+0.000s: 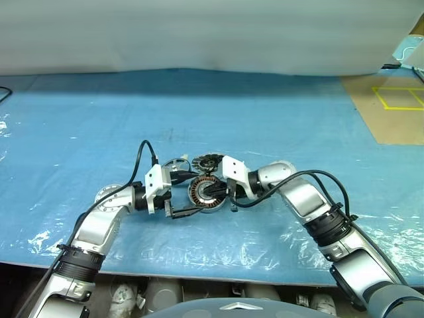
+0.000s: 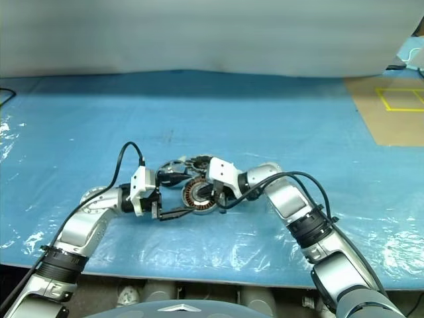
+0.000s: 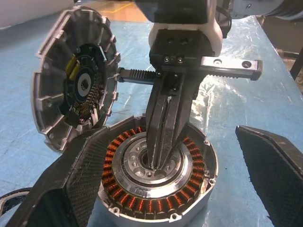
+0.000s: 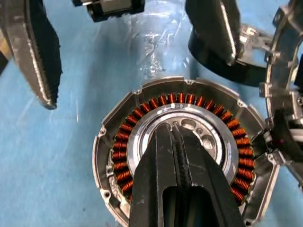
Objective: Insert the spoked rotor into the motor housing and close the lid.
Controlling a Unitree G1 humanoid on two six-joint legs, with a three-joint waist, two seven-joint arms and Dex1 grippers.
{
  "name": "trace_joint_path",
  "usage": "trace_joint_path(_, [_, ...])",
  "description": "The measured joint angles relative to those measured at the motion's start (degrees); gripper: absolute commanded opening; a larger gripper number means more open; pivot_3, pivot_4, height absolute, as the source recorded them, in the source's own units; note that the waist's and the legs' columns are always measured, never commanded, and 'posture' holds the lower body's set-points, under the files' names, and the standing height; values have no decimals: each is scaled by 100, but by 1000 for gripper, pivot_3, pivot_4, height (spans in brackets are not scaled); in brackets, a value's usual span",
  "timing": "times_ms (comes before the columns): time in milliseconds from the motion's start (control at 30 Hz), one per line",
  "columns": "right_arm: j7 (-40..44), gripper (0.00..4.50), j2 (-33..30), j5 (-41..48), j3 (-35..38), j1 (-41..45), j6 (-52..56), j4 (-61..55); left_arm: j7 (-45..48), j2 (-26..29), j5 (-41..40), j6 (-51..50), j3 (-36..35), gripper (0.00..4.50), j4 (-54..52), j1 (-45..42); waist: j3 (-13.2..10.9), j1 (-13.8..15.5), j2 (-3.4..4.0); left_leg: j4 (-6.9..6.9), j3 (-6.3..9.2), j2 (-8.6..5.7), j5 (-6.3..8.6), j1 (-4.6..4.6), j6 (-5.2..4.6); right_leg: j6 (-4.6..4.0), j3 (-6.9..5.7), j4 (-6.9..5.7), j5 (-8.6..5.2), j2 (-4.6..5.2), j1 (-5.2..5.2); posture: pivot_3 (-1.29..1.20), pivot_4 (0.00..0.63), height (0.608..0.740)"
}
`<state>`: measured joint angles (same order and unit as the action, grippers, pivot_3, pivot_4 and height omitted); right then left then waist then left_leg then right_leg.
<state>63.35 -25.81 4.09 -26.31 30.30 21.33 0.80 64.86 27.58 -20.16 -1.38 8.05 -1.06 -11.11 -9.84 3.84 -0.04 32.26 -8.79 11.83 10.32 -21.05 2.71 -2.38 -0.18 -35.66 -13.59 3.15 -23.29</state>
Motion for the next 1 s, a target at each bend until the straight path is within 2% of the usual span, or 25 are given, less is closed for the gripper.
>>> trace_joint_path(233, [173, 25, -59, 305, 148, -15, 405, -105, -232, 121, -132, -174, -428, 4500, 18, -15, -1, 7, 0, 1, 1, -1, 0, -6, 0, 0, -1, 2, 0, 0, -2, 0, 150, 740])
trace_joint_path(367, [249, 25, -251, 686, 494, -20, 879, -787, -389, 261, -247, -312, -849, 4500, 340, -154, -1, 11, 0, 0, 1, 0, 0, -6, 0, 0, -3, 1, 0, -2, -3, 0, 150, 740])
trace_joint_path(600, [258, 25, -775, 1104, 999, -210, 1323, -1338, -293, 467, -224, -359, -997, 4500, 1018, -646, -2, 44, -2, 0, 2, -1, 0, -8, 0, 0, -3, 3, 0, 0, -2, 0, 150, 740])
trace_joint_path(800, [82, 25, -1612, 963, 1494, -880, 854, -1977, 358, 808, 118, -467, -679, 4500, 1945, -1682, -4, 95, -4, -2, 2, -4, -1, -7, 1, 2, 1, 6, 0, 0, -2, 0, 150, 740])
trace_joint_path(1000, [-158, 25, -1636, 1174, 1785, -1049, 745, -2587, 971, 786, 568, -267, -126, 4500, 2717, -2394, -4, 64, -4, -3, 3, -4, -1, -8, 1, 2, 1, 6, 0, 0, -4, 0, 150, 740])
